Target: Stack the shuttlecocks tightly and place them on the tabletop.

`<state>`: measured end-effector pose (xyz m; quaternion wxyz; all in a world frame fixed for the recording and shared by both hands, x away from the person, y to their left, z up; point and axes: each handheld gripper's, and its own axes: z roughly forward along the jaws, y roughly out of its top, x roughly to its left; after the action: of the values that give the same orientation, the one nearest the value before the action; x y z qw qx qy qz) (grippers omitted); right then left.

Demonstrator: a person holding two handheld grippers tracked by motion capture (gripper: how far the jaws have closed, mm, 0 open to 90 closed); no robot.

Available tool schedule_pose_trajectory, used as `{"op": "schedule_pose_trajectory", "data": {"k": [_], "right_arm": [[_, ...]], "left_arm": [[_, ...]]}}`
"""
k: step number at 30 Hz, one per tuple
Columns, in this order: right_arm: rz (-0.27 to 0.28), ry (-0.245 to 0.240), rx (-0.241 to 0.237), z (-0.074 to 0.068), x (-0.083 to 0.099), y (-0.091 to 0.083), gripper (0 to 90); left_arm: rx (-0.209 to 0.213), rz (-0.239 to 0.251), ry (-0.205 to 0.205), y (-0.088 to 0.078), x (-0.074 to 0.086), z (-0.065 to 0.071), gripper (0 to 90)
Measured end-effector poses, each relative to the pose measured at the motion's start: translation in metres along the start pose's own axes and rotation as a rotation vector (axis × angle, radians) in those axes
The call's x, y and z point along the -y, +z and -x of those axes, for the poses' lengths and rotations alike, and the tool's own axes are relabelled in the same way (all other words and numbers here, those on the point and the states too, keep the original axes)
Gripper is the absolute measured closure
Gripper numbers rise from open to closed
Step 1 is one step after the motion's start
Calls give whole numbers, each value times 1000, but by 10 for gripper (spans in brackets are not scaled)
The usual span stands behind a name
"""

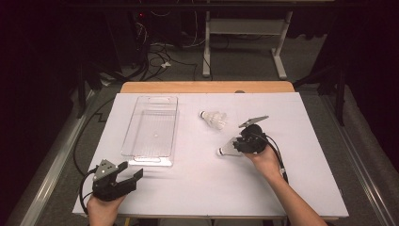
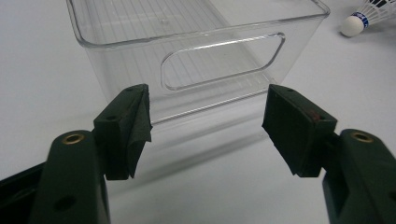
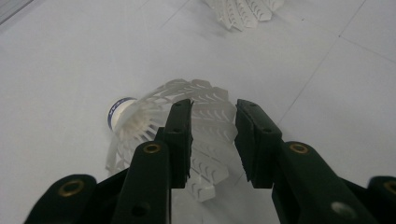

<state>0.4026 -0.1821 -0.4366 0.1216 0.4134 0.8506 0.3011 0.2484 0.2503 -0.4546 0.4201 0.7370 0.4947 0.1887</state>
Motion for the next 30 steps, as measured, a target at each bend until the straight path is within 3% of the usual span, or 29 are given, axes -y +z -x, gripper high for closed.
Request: {"op": "schedule_pose_trajectory", "data": {"k": [16, 30], "right_arm": [[-7, 29, 18, 5, 1, 4, 565], [-5, 48, 31, 12, 5, 0, 532]], "left_arm": [[-2, 3, -4, -1, 0, -1, 329], [-5, 7, -8, -1, 0, -1, 329]]}}
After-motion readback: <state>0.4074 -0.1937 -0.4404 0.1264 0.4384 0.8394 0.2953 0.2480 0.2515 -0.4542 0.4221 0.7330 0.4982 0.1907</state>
